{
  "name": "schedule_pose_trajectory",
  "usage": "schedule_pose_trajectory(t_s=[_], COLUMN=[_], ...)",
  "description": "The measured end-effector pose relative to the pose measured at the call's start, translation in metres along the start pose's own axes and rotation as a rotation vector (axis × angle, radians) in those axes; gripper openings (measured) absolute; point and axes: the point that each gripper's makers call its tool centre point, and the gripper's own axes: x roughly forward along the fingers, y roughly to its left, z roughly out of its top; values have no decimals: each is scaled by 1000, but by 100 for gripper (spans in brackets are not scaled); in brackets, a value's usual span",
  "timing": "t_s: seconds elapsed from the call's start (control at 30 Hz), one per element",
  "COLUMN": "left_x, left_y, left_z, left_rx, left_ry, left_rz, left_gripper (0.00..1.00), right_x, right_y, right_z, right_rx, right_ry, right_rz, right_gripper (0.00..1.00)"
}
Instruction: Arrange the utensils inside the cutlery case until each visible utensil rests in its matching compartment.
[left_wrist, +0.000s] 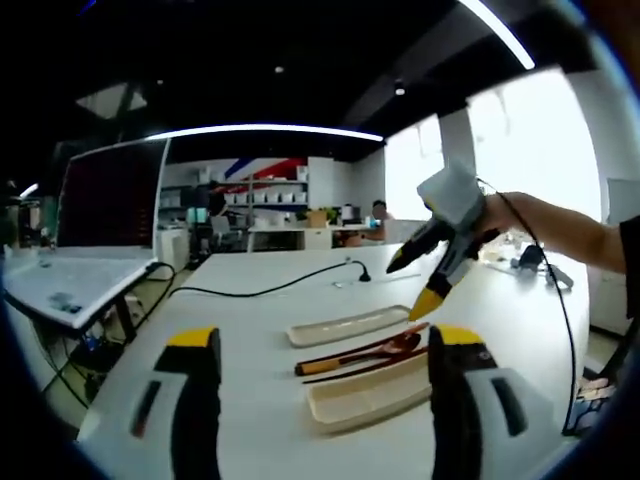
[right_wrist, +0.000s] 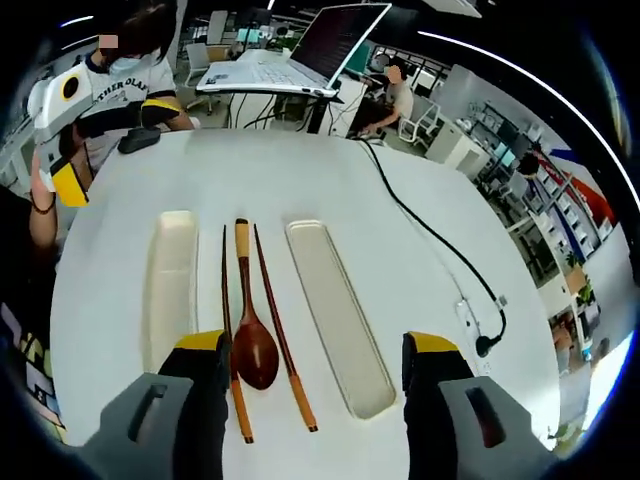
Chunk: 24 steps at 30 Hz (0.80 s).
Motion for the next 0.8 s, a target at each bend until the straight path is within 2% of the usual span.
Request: schedule_pose_trajectory(t_s=[0.17, 0.3, 0.43, 0.67, 0.8], left_x=[-3, -6, -8, -9, -10], left_y=[3, 8, 14, 12, 16], left_z=[1, -1, 0, -1, -2], left_rx=[-6, -9, -14, -14, -7], left_ry=[-7, 4, -1, 6, 12], left_rz=[5, 5, 23, 11, 24], left_gripper=[90, 90, 89, 89, 88], right_x=[11, 21, 30, 46, 53], right_y=[0, 2, 3, 16, 16], right_z=[0, -1, -2, -8, -9], right_rx=[-5, -1, -13, -46, -50], right_ry=[27, 29, 55, 85, 105], right_rz=[11, 36, 50, 111, 124], right_gripper=[70, 61, 60, 47, 40])
